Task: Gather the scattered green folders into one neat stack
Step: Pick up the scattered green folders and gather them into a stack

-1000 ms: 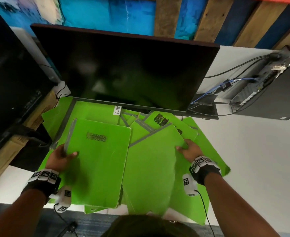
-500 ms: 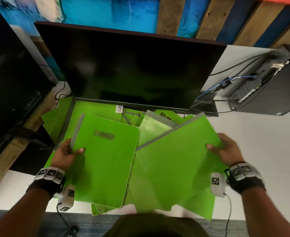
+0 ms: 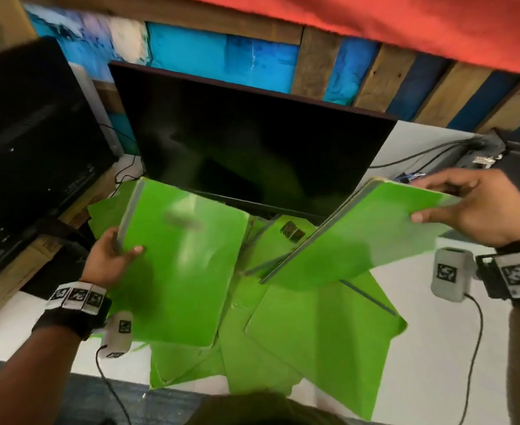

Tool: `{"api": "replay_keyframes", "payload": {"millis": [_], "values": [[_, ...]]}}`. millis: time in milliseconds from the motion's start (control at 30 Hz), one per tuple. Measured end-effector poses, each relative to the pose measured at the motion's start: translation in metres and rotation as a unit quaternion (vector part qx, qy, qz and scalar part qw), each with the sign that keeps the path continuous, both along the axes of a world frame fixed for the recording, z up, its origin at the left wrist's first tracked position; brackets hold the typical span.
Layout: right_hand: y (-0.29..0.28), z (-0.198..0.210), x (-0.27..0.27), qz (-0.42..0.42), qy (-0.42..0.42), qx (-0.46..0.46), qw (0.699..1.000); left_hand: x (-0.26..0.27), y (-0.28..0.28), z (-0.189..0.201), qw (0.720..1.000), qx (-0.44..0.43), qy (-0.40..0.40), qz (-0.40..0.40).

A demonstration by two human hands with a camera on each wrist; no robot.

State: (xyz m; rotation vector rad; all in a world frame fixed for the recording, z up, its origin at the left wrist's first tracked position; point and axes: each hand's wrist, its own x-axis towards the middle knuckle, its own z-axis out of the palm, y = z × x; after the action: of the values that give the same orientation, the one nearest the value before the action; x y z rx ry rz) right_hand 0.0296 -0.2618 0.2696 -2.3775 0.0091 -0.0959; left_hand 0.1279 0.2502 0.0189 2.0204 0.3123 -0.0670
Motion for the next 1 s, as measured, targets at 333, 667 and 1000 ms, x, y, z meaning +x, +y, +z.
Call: {"api": "replay_keyframes", "payload": {"millis": [333,667,1000], "values": [[0.123,-0.078,0.122,0.129,0.004,-0.06,0.99,-0.027,-0.094,0.016,0.968,-0.065,0.002,-0.241],[0.165,-0.179,0.116,0.112,0.029,-0.067,0.991,-0.032,-0.076,-0.028,0.987,0.044,0.06,-0.143],[0.079,-0.296,-0.035,-0.278,0.354,-0.024,0.893,-0.023,-0.074,-0.059,0.984,0.081,0.116,-0.104]]}}
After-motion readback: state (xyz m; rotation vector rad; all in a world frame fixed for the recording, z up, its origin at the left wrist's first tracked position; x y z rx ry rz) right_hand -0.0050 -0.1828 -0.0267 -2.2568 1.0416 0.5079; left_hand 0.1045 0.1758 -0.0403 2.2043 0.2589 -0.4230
